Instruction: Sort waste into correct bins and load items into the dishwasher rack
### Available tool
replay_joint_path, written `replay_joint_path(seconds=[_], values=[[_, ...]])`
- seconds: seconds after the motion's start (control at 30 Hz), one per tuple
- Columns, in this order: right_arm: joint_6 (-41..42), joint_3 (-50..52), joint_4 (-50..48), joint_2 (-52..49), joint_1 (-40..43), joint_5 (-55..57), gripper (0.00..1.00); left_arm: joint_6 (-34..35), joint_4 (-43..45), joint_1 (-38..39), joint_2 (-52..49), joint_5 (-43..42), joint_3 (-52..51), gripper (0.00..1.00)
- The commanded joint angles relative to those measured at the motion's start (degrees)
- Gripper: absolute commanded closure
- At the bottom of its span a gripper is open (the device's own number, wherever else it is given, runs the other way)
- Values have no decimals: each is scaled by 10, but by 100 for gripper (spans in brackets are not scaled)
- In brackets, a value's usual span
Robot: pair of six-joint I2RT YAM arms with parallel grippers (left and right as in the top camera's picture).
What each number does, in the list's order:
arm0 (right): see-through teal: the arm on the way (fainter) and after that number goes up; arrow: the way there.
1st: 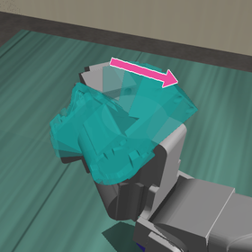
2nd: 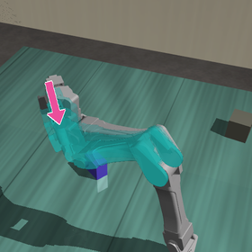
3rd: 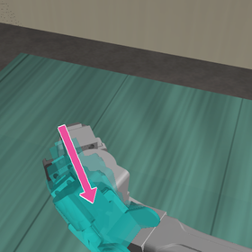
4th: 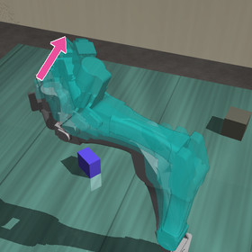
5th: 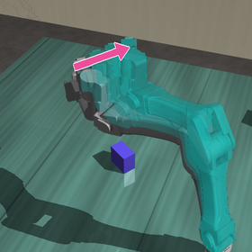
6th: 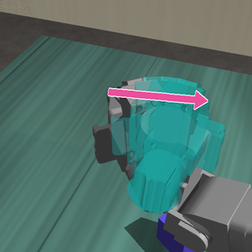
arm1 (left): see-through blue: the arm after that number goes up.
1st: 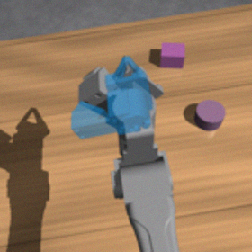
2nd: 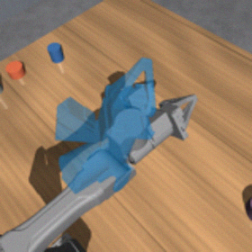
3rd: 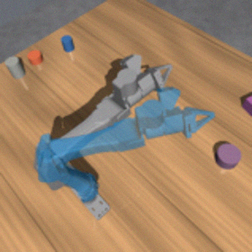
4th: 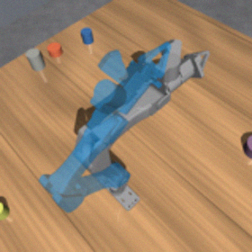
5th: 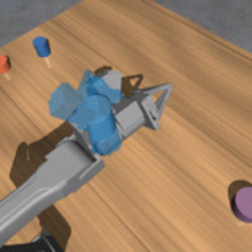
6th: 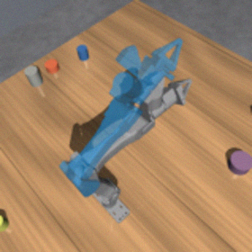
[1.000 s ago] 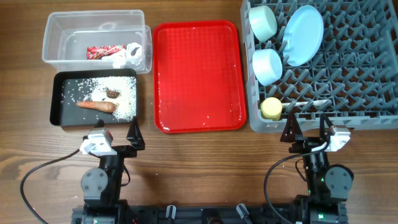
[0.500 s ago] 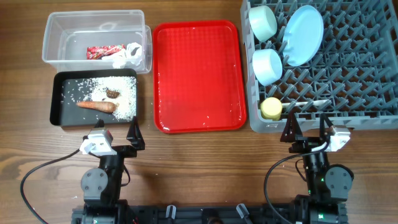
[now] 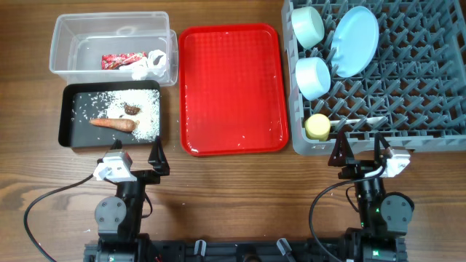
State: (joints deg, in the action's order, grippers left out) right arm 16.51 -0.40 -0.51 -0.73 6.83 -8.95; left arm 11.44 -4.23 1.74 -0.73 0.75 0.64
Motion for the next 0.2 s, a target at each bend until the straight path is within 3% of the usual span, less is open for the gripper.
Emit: replay_joint_path(seconds=[0.0,0.17], values=[[5,1,-3,5,-2,-5,0,-5,1,-4,6,-5,-3,0],[5,1,-3,5,-2,-5,0,-5,1,-4,6,-5,-3,0]])
